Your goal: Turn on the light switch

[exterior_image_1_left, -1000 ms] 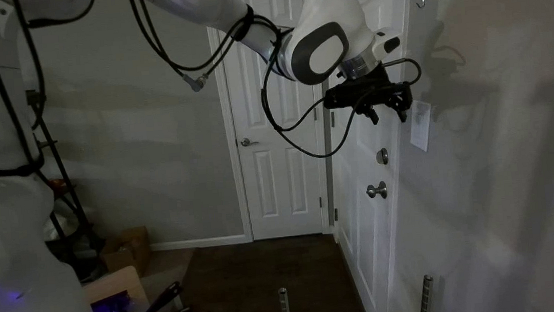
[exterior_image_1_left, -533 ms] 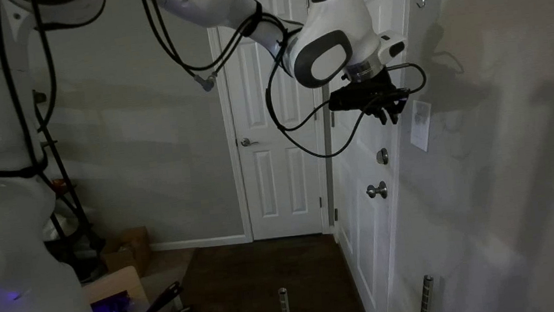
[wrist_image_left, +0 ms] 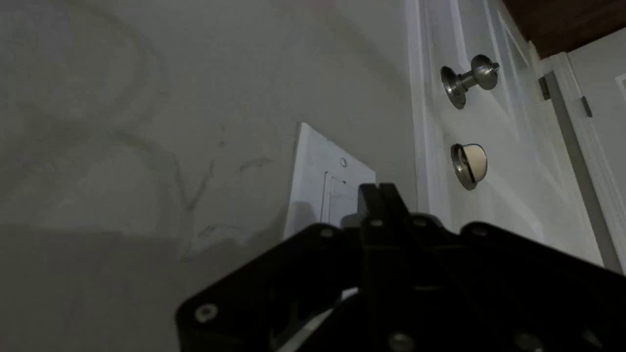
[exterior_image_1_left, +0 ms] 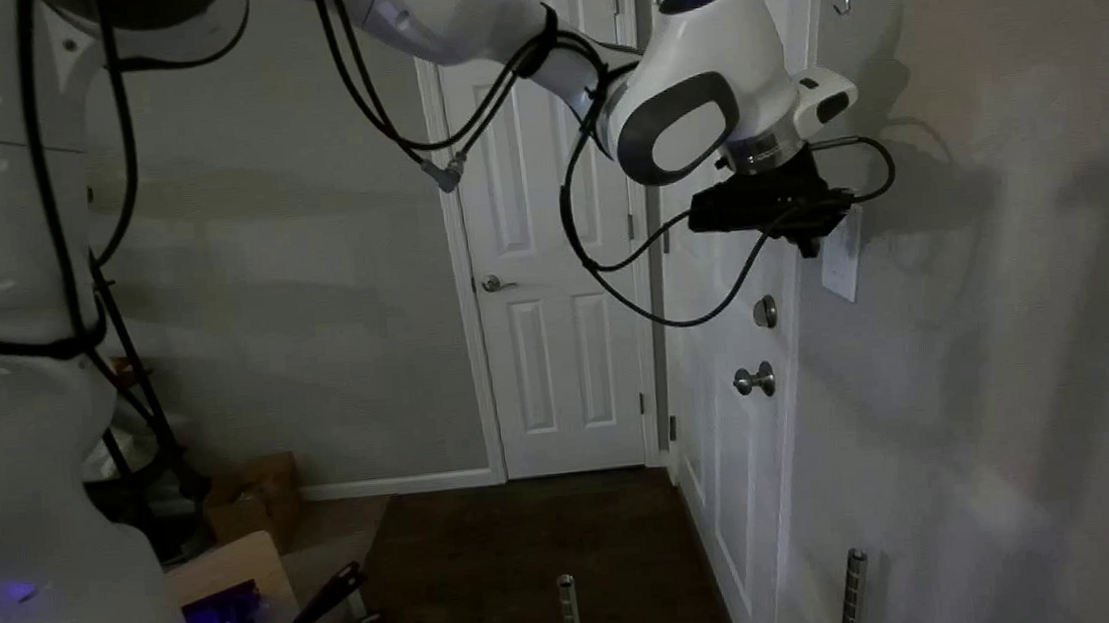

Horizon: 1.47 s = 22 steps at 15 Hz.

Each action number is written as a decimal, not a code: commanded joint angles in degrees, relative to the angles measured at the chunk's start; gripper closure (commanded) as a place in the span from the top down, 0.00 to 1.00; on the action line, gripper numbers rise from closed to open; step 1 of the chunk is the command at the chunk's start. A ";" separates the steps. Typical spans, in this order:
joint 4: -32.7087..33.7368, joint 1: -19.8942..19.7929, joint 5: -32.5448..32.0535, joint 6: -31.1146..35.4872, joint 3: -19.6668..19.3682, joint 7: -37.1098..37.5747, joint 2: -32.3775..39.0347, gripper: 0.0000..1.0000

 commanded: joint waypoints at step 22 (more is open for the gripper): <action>14.29 -0.76 -12.99 -5.48 0.46 4.26 9.68 0.06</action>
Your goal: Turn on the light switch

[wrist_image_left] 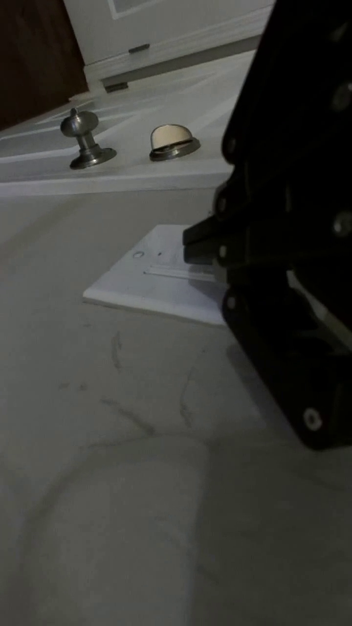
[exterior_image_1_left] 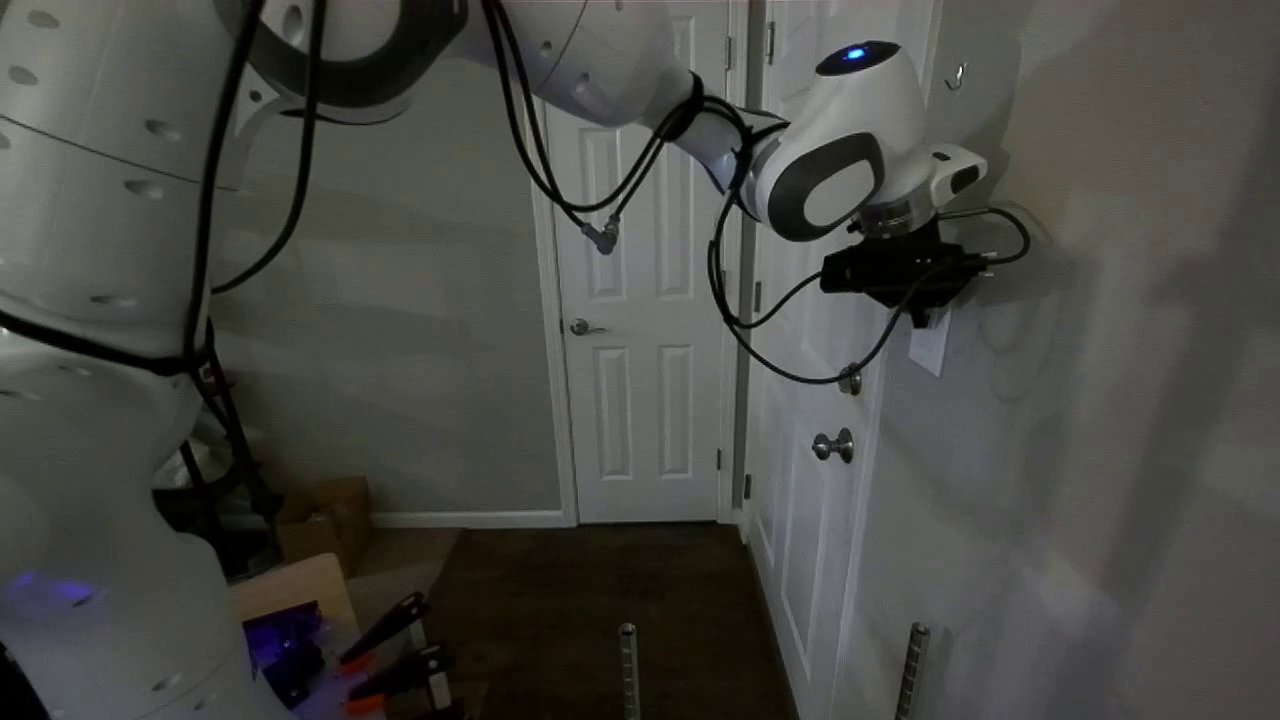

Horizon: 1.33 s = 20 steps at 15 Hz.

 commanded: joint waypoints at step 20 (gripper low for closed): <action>-0.52 5.57 -19.76 1.16 -3.00 18.25 -0.70 0.04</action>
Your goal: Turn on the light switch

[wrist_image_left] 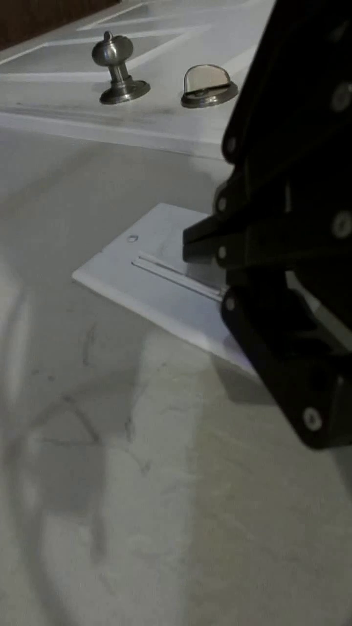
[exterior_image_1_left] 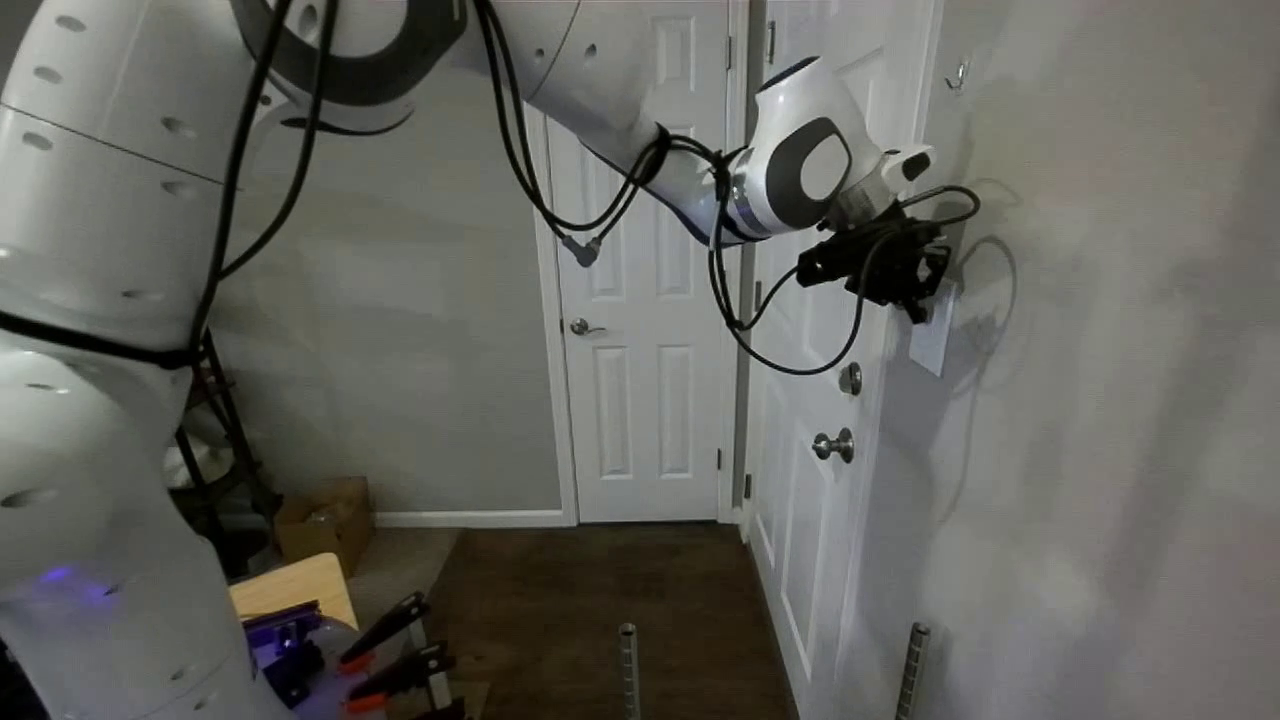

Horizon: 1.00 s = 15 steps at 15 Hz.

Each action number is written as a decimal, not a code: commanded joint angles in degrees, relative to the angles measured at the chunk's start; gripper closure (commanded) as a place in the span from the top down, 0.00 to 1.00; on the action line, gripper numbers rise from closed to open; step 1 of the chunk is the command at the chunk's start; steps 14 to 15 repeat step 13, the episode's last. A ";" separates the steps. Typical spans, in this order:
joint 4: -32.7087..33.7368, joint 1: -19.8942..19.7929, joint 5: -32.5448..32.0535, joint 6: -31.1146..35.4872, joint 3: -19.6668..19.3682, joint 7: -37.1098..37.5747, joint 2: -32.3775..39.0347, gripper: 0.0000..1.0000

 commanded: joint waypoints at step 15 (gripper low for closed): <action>-0.57 -11.08 18.15 -4.19 14.82 -16.83 -1.81 0.03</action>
